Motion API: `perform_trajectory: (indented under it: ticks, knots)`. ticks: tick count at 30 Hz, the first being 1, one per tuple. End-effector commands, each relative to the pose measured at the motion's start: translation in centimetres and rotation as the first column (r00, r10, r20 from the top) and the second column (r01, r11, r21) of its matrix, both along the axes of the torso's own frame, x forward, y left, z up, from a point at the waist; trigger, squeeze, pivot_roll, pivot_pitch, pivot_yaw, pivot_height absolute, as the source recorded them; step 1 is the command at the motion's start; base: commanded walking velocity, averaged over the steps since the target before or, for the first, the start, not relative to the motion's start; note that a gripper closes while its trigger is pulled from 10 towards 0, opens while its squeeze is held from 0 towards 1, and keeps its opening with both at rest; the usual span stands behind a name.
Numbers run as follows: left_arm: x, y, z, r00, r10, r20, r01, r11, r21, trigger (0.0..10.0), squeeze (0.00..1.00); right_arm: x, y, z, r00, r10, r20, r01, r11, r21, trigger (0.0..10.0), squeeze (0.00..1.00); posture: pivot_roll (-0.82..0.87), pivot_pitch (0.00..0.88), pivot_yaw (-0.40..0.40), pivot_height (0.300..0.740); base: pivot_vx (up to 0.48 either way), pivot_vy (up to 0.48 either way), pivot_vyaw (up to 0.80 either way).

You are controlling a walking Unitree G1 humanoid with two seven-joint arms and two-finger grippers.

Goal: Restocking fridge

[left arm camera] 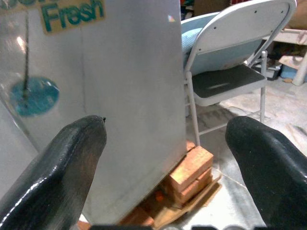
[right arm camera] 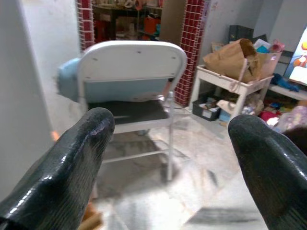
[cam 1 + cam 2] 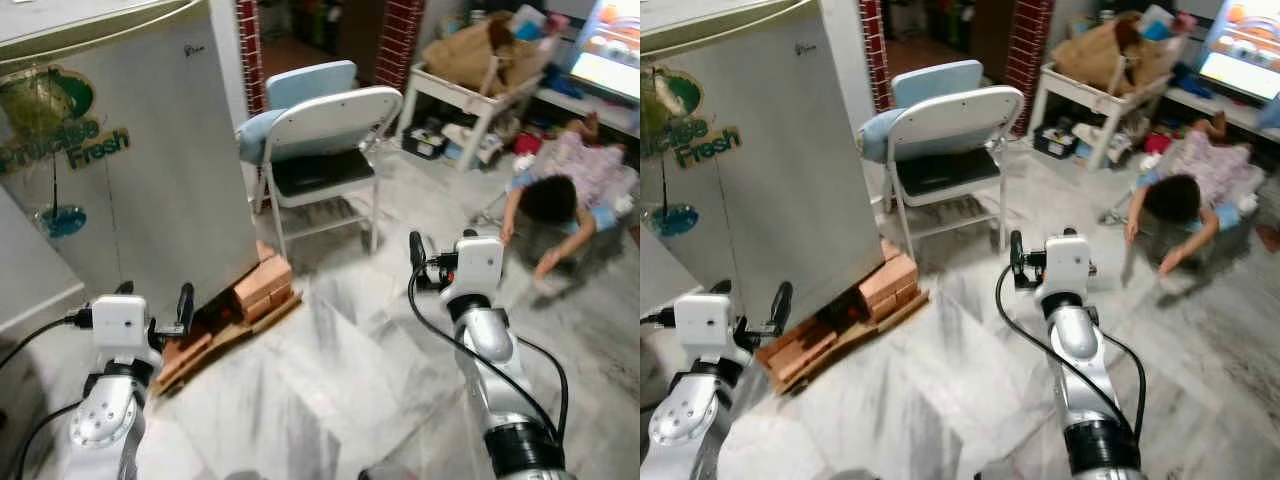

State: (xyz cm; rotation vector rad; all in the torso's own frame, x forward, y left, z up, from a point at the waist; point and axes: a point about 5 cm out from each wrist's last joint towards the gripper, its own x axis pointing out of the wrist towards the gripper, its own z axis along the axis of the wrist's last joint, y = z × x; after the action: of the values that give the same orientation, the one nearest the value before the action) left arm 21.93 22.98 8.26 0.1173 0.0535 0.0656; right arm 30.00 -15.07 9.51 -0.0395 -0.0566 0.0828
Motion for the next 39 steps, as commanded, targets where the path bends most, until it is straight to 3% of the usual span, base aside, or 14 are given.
perform_trajectory:
  ticks: [1,10,15,22,25,28,39]
  knots:
    - [0.5,-0.4,0.5,1.000,-0.015,0.019,0.015,1.000,0.002,10.0,0.00,0.3,-0.7,0.4,1.000,-0.018,0.017,0.018,1.000,-0.016,10.0,0.00,0.01,0.060,0.040,0.740,0.000,0.480,-0.80]
    - [0.6,-0.5,0.5,1.000,-0.006,0.020,0.005,1.000,0.008,10.0,0.00,0.5,-1.2,0.7,0.999,-0.024,0.033,0.025,0.999,-0.029,10.0,0.00,0.00,0.061,0.037,0.740,0.000,0.480,-0.79]
    - [-0.5,-0.6,-0.1,1.000,0.008,-0.005,-0.008,1.000,0.018,10.0,0.00,-1.0,-2.0,-0.2,1.000,-0.019,-0.001,0.019,0.998,-0.053,10.0,0.00,0.01,0.065,0.027,0.740,0.000,0.400,-0.09]
    - [-2.7,-0.8,-1.5,0.998,0.041,-0.050,-0.041,0.999,0.016,10.0,0.00,-3.5,-3.3,-2.1,0.998,-0.006,-0.070,-0.001,0.996,-0.095,10.0,0.00,0.02,0.059,0.014,0.740,0.000,0.000,0.00]
    - [-2.9,-1.1,-1.7,0.998,0.036,-0.060,-0.036,0.999,0.005,10.0,0.00,-3.4,-3.3,-2.1,0.997,0.001,-0.075,-0.011,0.992,-0.129,10.0,0.00,0.02,0.056,0.013,0.740,0.000,0.000,0.00]
    - [-2.7,-1.2,-1.7,0.997,0.034,-0.062,-0.034,0.999,0.002,10.0,0.00,-3.2,-3.3,-2.0,0.997,-0.013,-0.081,0.005,0.995,-0.103,10.0,0.00,0.02,0.052,0.016,0.740,0.000,0.000,0.00]
    - [-2.0,-0.9,-1.1,0.999,0.035,-0.042,-0.034,0.999,0.013,10.0,0.00,-2.4,-2.8,-1.5,0.995,-0.009,-0.098,0.002,0.998,-0.068,10.0,0.00,0.02,0.062,0.017,0.740,0.000,0.466,0.00]
